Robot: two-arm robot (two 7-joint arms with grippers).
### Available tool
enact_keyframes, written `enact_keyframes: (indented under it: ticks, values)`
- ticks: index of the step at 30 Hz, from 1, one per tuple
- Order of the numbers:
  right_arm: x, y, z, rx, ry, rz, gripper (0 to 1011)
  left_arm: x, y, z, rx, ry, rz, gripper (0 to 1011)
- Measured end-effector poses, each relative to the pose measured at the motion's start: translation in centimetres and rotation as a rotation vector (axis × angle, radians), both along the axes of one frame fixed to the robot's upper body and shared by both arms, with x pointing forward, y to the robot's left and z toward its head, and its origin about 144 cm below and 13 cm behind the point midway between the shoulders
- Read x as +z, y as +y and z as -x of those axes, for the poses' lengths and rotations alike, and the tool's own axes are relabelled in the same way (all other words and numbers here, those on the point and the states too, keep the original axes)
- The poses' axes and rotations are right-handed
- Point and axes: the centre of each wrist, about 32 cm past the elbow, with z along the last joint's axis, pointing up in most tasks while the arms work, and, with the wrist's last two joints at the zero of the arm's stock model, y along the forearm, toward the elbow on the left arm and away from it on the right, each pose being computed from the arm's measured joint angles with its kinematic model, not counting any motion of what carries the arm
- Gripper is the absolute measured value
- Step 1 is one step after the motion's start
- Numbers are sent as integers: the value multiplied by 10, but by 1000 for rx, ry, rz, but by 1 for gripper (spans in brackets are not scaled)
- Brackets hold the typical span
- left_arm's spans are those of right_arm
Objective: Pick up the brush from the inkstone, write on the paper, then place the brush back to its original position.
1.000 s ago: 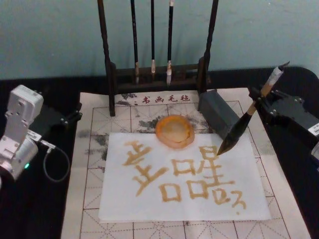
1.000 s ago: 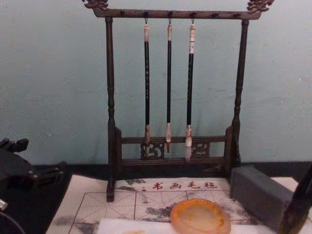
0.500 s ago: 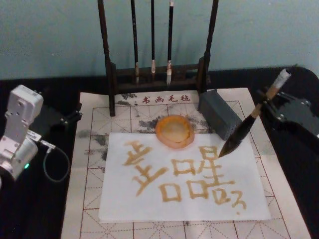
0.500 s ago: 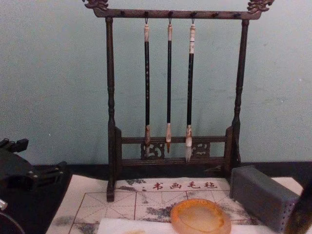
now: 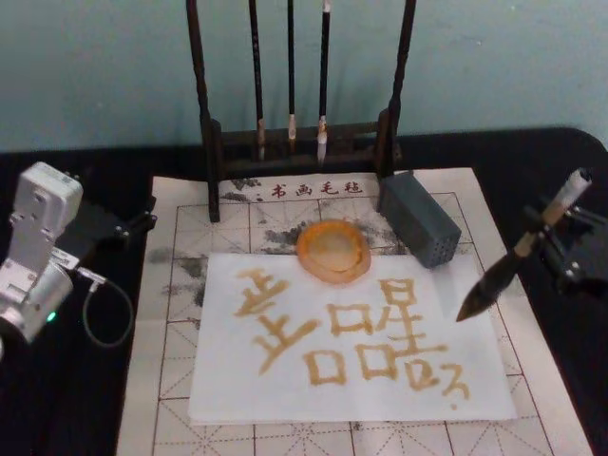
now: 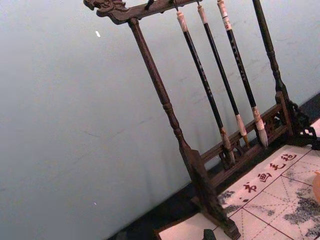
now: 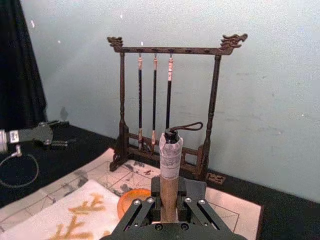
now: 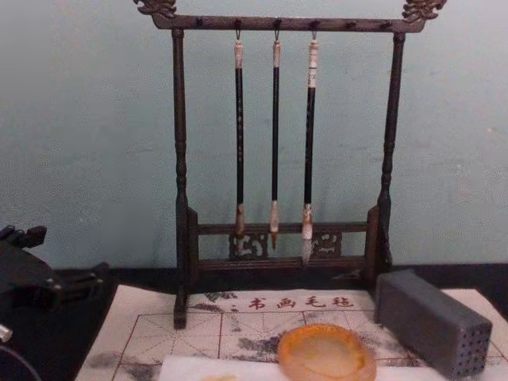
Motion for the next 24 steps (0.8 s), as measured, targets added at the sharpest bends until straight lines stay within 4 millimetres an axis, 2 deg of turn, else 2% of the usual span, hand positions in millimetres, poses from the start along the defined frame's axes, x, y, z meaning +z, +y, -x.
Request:
enact_keyframes:
  ticks: [10,24]
  values:
    - [-6,-3,17,32,-21,65,198,0,0,0,0,0,0,1001]
    - [-14,3,17,44,-29,84,198,0,0,0,0,0,0,1001]
